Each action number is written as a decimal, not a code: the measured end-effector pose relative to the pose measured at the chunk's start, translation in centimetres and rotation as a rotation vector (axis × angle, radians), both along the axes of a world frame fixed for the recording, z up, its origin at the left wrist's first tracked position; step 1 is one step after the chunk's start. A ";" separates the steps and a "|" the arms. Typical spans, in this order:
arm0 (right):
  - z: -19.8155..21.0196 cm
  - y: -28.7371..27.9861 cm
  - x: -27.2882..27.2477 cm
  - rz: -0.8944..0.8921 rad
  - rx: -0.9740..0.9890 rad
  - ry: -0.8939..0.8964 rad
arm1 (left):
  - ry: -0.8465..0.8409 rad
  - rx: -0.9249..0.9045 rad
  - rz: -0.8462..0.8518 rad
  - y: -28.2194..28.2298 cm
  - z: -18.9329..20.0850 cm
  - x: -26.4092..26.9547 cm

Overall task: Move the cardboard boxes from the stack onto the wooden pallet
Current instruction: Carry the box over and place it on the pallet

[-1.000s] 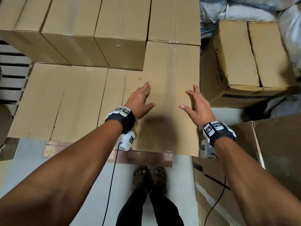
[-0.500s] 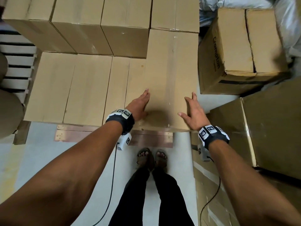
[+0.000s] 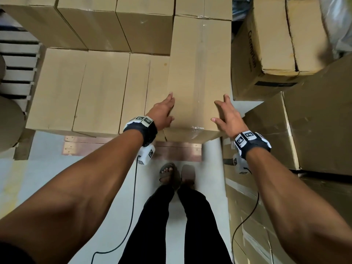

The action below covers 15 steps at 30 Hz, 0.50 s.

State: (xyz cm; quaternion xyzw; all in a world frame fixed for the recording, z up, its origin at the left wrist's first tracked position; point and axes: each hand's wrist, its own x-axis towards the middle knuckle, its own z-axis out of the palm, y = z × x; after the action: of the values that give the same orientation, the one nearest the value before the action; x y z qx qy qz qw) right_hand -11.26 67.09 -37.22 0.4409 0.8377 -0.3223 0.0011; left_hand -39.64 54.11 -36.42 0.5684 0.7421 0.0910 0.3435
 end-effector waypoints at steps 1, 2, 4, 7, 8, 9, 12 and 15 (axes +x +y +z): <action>0.0 0.0 0.1 -0.001 0.004 0.004 | -0.001 0.003 0.007 0.0 0.0 0.1; 0.1 -0.1 0.1 -0.003 0.008 0.008 | -0.003 0.006 0.016 0.0 0.1 0.1; 0.2 0.0 0.1 -0.011 0.015 0.014 | 0.000 0.009 0.024 0.0 0.2 0.2; 0.1 -0.1 0.2 0.009 -0.033 0.006 | 0.034 -0.003 0.013 -0.2 0.2 0.4; 0.0 -0.3 0.2 0.024 -0.053 -0.011 | 0.049 -0.008 0.007 -0.3 0.2 0.6; -0.1 -0.4 0.1 0.033 -0.061 -0.031 | 0.062 -0.016 0.002 -0.5 0.3 0.7; 0.1 -1.4 -0.5 0.022 -0.043 -0.111 | 0.112 -0.073 -0.009 -0.9 1.2 1.5; 1.3 -3.3 -0.5 0.068 -0.014 -0.216 | 0.124 -0.126 -0.023 -2.0 2.9 2.8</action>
State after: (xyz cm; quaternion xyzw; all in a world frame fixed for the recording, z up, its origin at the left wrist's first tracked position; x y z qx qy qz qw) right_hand -11.71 63.82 -35.95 0.4445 0.8448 -0.2785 0.1055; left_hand -36.85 52.13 -33.52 0.5585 0.7597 0.0049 0.3329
